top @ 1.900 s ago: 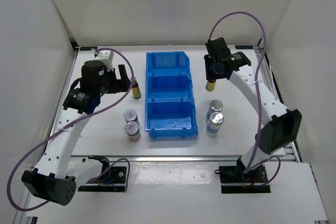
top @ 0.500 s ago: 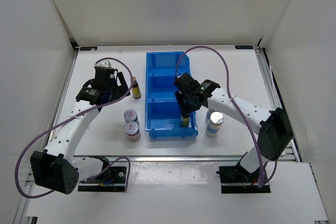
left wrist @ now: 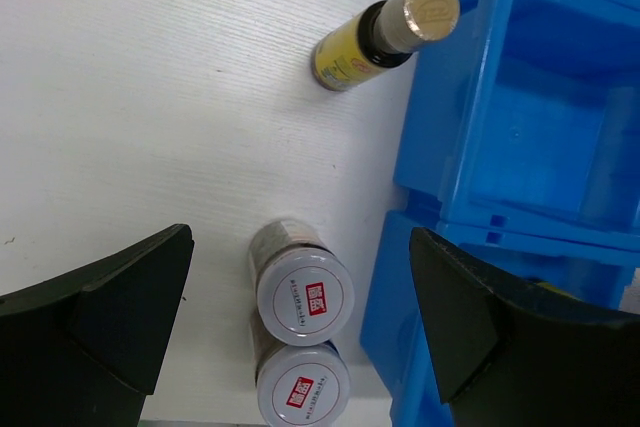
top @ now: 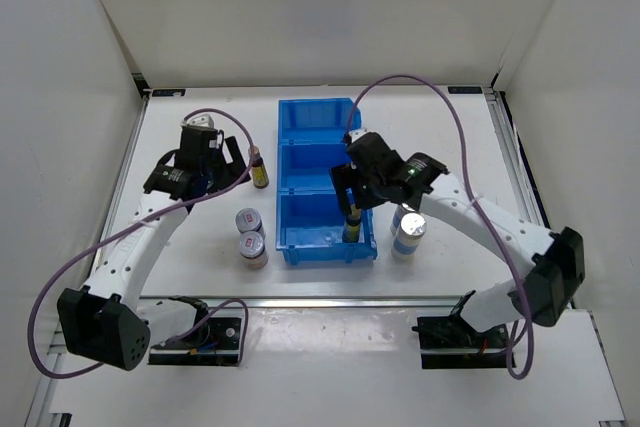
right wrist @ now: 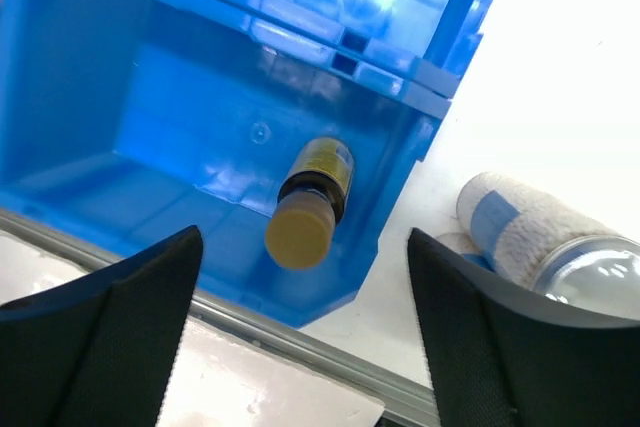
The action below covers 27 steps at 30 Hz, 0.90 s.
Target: Organize the condiment bottles
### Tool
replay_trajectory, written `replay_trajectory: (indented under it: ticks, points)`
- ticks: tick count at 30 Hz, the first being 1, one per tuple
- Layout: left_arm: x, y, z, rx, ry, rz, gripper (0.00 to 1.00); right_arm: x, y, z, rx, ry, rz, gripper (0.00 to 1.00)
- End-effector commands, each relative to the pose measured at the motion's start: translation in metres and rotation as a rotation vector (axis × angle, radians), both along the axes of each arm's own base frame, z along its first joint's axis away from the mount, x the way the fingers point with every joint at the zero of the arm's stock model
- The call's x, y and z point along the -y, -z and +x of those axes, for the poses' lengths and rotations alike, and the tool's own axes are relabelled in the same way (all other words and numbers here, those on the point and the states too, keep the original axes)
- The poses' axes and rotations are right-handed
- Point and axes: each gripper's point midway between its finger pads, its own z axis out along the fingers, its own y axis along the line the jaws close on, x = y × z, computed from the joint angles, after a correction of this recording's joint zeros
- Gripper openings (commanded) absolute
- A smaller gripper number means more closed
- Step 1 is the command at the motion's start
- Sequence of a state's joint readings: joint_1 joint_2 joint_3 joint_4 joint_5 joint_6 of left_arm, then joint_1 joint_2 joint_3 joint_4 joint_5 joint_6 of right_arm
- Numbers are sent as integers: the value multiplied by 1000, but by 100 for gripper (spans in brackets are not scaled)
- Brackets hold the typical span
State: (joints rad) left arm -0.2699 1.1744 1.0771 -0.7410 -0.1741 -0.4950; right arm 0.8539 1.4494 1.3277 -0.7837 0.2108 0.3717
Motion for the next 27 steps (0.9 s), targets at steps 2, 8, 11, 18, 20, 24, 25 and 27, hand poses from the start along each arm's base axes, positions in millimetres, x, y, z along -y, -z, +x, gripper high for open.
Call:
replay_trajectory:
  ticks: [2, 8, 11, 18, 20, 24, 25, 27]
  points:
    - [18, -36, 15, 74, 84, -57, 100, 7, -52, 1, 123, 12, 89, 89]
    - [35, -33, 44, 29, 126, -75, 100, 16, -65, 0, 165, 24, 97, 94]
    - [43, -19, 59, -13, 140, -60, 96, 20, -62, -4, 162, 24, 93, 94]
    - [44, -4, 92, -45, 132, -1, 87, 27, -59, -7, 165, 21, 76, 96]
    - [43, 3, 97, -59, 133, 16, 83, 33, -63, -8, 185, 20, 64, 97]
    - [46, 8, 111, -67, 148, 32, 77, 40, -66, -7, 216, 23, 47, 99]
    - [47, 10, 114, -70, 148, 33, 76, 42, -66, -8, 217, 23, 48, 99]
    - [48, 17, 118, -85, 148, 36, 73, 44, -65, -9, 214, 15, 36, 100]
